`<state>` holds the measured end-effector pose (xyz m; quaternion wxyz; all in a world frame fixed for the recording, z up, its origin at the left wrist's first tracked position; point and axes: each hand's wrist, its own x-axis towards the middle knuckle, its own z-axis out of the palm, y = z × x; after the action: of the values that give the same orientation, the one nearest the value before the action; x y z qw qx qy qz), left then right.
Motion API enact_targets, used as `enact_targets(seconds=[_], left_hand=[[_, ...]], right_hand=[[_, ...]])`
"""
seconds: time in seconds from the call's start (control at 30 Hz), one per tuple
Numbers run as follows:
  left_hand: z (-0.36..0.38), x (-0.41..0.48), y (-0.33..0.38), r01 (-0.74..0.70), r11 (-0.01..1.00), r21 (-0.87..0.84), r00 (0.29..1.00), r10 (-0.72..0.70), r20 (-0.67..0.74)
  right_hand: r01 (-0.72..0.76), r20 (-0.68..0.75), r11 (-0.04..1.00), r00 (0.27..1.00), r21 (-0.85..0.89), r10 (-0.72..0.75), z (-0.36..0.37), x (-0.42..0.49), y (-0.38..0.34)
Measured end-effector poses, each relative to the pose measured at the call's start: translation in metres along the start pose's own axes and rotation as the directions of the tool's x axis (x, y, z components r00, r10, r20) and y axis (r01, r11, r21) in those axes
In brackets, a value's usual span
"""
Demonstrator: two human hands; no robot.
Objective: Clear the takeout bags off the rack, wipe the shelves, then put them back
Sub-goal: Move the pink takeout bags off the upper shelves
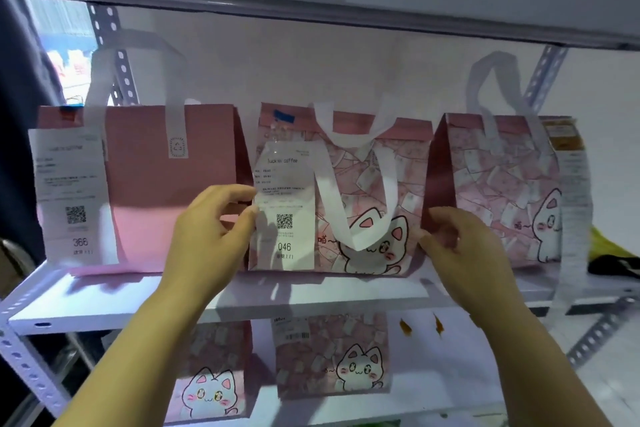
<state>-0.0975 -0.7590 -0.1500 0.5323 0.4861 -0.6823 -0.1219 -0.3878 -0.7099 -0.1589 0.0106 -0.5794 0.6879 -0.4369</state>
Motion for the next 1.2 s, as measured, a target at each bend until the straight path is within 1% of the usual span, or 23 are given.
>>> enact_targets(seconds=[0.13, 0.27, 0.43, 0.6, 0.73, 0.9, 0.97, 1.07, 1.13, 1.2], left_hand=[[0.000, 0.000, 0.019, -0.114, 0.991, 0.067, 0.991, 0.109, 0.079], [0.011, -0.005, 0.038, -0.220, 0.973, 0.067, 0.966, 0.207, 0.155], [0.042, -0.012, 0.059, -0.262, 0.964, 0.049, 0.941, 0.244, 0.234], [0.092, -0.015, 0.084, -0.288, 0.957, 0.029, 0.921, 0.268, 0.283], [0.145, -0.016, 0.107, -0.244, 0.970, 0.023, 0.931, 0.227, 0.284], [0.208, -0.022, 0.135, -0.175, 0.981, 0.083, 0.967, 0.156, 0.200], [0.227, -0.025, 0.141, -0.111, 0.986, 0.127, 0.980, 0.087, 0.180], [0.244, -0.028, 0.144, 0.010, 0.988, 0.155, 0.993, -0.028, 0.113], [0.250, -0.029, 0.143, 0.065, 0.985, 0.159, 0.994, -0.078, 0.075], [0.253, -0.029, 0.142, 0.091, 0.975, 0.203, 0.992, -0.107, 0.071]], right_hand=[[0.014, -0.020, 0.995, 1.000, -0.097, -0.016, -0.017, -0.013, -0.002], [0.000, -0.047, 0.987, 0.999, -0.158, -0.007, -0.035, -0.025, 0.003], [-0.031, -0.047, 0.970, 0.999, -0.243, 0.021, -0.059, -0.031, 0.029], [-0.125, -0.110, 0.966, 0.989, -0.226, 0.102, -0.088, -0.017, 0.076], [-0.139, -0.138, 0.968, 0.984, -0.207, 0.112, -0.108, 0.010, 0.124], [-0.132, -0.108, 0.965, 0.988, -0.226, 0.110, -0.131, 0.049, 0.180], [-0.153, -0.056, 0.964, 0.988, -0.218, 0.144, -0.137, 0.063, 0.197], [-0.178, 0.097, 0.966, 0.975, -0.189, 0.198, -0.142, 0.080, 0.215], [-0.151, 0.194, 0.983, 0.966, -0.108, 0.170, -0.144, 0.088, 0.221], [-0.125, 0.265, 0.991, 0.955, -0.045, 0.133, -0.145, 0.094, 0.226]])
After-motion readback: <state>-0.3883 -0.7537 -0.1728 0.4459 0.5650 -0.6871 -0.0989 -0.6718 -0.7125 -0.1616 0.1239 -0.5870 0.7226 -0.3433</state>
